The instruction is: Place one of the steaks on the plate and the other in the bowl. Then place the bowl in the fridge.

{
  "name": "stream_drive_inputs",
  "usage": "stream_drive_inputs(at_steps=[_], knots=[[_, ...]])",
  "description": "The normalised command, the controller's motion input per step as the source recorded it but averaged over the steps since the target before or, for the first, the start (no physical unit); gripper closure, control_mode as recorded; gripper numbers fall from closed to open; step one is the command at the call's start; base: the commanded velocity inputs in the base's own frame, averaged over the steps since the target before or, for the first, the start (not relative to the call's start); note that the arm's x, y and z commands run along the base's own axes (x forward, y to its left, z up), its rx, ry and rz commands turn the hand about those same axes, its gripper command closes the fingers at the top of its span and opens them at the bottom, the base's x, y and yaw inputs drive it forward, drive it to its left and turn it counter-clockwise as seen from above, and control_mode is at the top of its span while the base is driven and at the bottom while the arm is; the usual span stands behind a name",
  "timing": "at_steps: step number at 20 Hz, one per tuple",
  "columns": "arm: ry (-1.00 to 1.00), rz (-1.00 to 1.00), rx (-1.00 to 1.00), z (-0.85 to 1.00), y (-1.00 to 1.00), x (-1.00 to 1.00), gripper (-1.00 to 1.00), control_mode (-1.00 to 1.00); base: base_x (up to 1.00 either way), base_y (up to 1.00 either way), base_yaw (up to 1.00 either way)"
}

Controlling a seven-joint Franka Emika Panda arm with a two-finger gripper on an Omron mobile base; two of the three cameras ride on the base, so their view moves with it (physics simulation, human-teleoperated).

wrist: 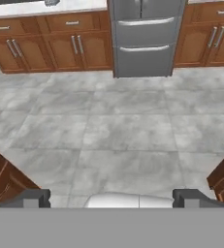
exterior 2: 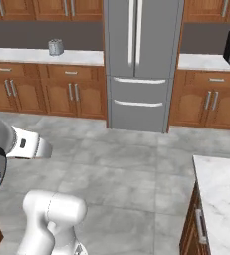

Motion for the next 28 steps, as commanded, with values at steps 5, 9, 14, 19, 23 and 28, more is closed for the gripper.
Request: stream_drive_inputs(at_steps=[5, 9, 14, 19, 23, 28], knots=[[0.0, 0.0, 0.0, 0.0, 0.0, 0.0, -1.0, 1.0, 1.0, -0.3, 0.12], [0.0, 0.0, 0.0, 0.0, 0.0, 0.0, -1.0, 1.0, 1.0, -0.42, 0.1], [0.0, 0.0, 0.0, 0.0, 0.0, 0.0, -1.0, 1.0, 1.0, -0.51, 0.03], [0.0, 0.0, 0.0, 0.0, 0.0, 0.0, -1.0, 1.0, 1.0, -0.21, 0.0], [0.0, 0.0, 0.0, 0.0, 0.0, 0.0, -1.0, 1.0, 1.0, 0.02, 0.0], [0.0, 0.0, 0.0, 0.0, 0.0, 0.0, -1.0, 1.0, 1.0, -0.07, 0.0]])
